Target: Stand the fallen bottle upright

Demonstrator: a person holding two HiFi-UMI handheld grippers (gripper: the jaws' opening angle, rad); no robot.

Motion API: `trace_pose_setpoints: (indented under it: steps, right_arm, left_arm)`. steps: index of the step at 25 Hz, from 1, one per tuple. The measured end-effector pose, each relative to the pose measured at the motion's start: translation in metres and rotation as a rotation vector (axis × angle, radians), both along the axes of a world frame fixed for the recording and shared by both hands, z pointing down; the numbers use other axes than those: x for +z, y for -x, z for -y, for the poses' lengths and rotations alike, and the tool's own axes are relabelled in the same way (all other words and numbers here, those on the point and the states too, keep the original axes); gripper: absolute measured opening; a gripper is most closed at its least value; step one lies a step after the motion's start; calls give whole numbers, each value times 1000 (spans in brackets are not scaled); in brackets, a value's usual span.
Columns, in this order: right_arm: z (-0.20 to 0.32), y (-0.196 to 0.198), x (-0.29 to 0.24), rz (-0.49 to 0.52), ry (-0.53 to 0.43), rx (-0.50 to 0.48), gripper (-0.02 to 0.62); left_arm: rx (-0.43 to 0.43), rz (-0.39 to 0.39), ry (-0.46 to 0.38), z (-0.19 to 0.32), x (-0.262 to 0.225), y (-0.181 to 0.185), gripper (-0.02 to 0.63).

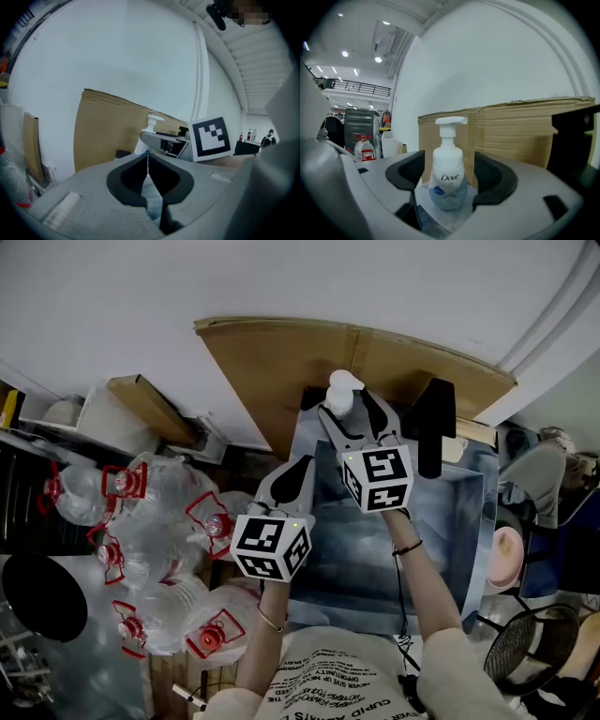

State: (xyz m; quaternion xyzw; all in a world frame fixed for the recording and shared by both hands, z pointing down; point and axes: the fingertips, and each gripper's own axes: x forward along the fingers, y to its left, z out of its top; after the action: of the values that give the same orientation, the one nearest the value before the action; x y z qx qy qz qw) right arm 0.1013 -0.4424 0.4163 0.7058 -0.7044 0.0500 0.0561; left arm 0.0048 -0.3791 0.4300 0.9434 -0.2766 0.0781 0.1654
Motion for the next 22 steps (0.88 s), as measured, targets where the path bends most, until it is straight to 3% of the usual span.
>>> trace_pose_setpoints:
  steps: [7,19,22]
  right_arm:
    - [-26,4,-11,30,-8,12,297]
    - [-89,14,-28,16,33,-57,44]
    - [-108,17,-30,25,39,-76,16]
  left_arm:
    - [-39,-26,-35,-12,-19,5,28]
    - [-51,-35,-152,-49,-60,16,28]
    - [-41,-32,-176,-64,-67,16,28]
